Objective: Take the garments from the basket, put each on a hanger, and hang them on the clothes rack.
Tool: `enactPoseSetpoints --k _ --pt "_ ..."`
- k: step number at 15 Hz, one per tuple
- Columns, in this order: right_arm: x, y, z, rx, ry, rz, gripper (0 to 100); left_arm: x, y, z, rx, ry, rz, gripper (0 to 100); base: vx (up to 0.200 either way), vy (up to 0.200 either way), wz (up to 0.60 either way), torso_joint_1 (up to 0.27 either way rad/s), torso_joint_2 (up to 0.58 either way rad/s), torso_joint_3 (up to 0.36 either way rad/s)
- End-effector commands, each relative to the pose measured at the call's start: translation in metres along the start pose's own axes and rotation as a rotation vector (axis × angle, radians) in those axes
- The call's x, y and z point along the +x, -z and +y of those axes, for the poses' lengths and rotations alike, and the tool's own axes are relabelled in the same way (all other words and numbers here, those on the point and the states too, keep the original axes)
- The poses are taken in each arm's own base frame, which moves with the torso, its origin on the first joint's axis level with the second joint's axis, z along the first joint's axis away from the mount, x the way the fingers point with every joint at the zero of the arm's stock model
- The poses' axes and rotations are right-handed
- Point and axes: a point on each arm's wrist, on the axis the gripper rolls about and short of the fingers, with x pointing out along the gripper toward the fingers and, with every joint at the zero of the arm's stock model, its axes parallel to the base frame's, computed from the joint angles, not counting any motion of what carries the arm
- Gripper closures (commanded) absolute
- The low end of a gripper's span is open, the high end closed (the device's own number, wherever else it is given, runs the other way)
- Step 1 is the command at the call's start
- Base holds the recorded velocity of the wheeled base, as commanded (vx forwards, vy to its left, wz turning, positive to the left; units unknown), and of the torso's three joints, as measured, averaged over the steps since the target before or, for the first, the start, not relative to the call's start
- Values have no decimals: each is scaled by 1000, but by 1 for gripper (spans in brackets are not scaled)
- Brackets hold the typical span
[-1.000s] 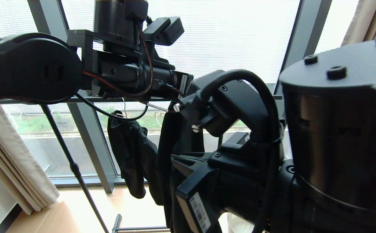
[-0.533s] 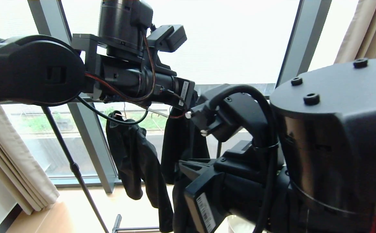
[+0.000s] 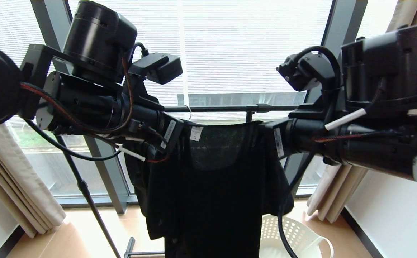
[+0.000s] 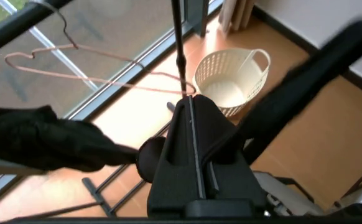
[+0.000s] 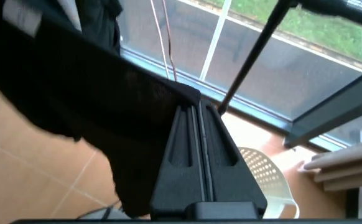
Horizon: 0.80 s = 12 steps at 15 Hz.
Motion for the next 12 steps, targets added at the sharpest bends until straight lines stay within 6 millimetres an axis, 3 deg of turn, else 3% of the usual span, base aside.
enactPoseSetpoints --k 1,3,5,6,12 --pt "55 -8 17 0 8 1 100 -12 11 -13 25 25 21 100 0 0 0 0 0 0" --pt "87 -16 32 5 0 -18 100 -11 23 -32 50 79 92 100 0 0 0 0 0 0" --pt "93 -19 35 8 -4 -28 100 -10 26 -37 56 94 104 100 0 0 0 0 0 0" --pt "111 -23 48 16 -20 -51 100 -10 33 -44 54 116 124 100 0 0 0 0 0 0" --pt "114 -29 56 23 -61 -71 100 -10 32 -45 -42 171 122 100 0 0 0 0 0 0"
